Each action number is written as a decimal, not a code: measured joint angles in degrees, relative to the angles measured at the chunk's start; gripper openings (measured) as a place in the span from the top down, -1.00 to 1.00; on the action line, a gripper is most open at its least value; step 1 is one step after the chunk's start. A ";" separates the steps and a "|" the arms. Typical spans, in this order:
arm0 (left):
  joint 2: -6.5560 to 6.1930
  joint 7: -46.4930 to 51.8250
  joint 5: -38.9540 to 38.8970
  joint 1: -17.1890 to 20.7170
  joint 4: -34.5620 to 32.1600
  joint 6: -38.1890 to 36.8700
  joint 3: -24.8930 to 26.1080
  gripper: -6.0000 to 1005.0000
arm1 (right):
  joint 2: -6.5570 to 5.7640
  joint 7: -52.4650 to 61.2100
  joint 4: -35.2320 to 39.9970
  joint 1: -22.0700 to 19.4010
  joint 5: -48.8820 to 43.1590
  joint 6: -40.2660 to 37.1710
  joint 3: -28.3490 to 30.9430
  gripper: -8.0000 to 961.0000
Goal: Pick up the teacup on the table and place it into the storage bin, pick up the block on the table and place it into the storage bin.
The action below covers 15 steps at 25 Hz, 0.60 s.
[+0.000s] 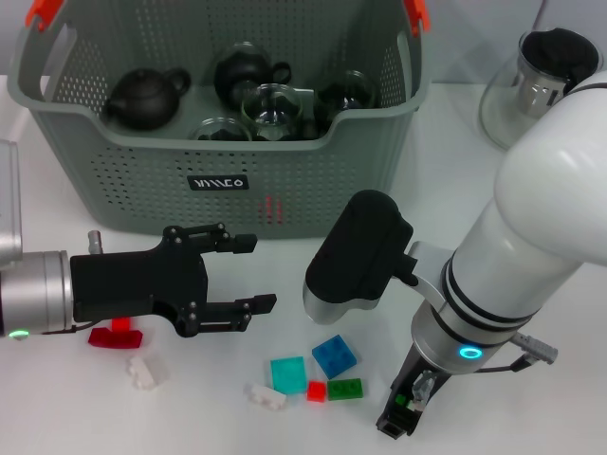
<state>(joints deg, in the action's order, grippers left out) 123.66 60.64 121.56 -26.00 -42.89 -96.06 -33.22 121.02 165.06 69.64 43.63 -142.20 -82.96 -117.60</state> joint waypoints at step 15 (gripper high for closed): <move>0.00 0.00 0.09 0.08 0.00 0.11 0.00 -0.50 | -0.47 0.00 2.49 -0.53 -0.04 -1.72 0.81 0.08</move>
<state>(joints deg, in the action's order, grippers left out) 123.66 60.64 121.65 -25.93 -42.89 -95.95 -33.22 120.56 165.06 72.13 43.10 -142.24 -84.68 -116.79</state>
